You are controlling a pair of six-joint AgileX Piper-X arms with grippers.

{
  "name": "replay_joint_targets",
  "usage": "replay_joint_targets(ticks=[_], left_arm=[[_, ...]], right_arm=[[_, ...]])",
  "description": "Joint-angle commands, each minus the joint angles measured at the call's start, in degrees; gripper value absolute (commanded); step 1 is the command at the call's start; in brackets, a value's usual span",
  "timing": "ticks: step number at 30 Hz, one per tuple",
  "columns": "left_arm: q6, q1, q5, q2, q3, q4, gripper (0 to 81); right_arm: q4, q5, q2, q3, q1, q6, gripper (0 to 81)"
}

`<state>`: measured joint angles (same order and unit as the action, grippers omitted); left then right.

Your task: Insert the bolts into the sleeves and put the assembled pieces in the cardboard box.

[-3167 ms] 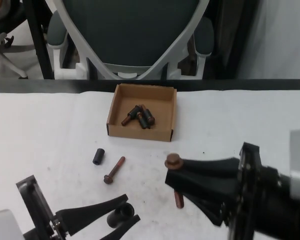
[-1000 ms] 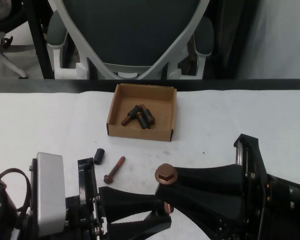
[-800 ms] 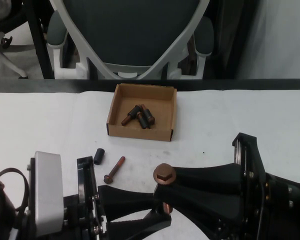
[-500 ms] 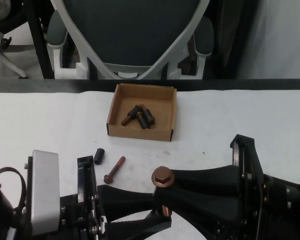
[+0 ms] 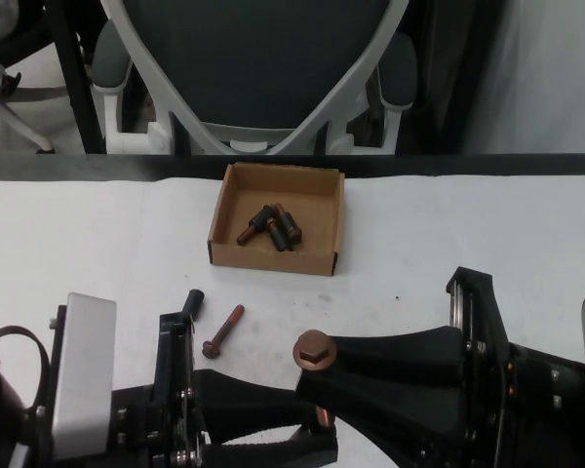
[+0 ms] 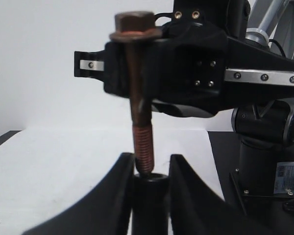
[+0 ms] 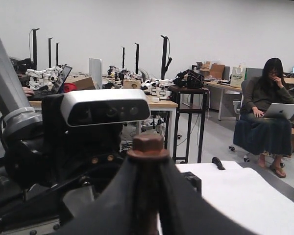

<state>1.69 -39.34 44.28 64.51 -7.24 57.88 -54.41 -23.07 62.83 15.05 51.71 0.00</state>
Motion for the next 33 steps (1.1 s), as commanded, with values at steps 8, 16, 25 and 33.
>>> replay_joint_targets(ticks=[8, 16, 25, 33], left_arm=[[-3.1, -0.2, 3.0, -0.1, -0.6, 9.2, 0.8], [-4.3, -0.8, 5.8, -0.1, -0.6, 9.7, 0.8], [-3.8, -4.1, 4.7, -0.1, -0.7, 10.1, 0.8], [-2.6, -4.1, 2.4, -0.1, -0.7, 10.5, 0.8]], right_arm=[[-0.3, 0.0, -0.5, 0.4, 0.0, -0.3, 0.2], [-0.5, 0.0, -0.5, 0.4, 0.0, 0.0, 0.2], [-0.7, 0.0, -0.5, 0.4, 0.0, 0.0, 0.2], [-0.3, 0.0, -0.5, 0.4, 0.0, 0.0, 0.2]])
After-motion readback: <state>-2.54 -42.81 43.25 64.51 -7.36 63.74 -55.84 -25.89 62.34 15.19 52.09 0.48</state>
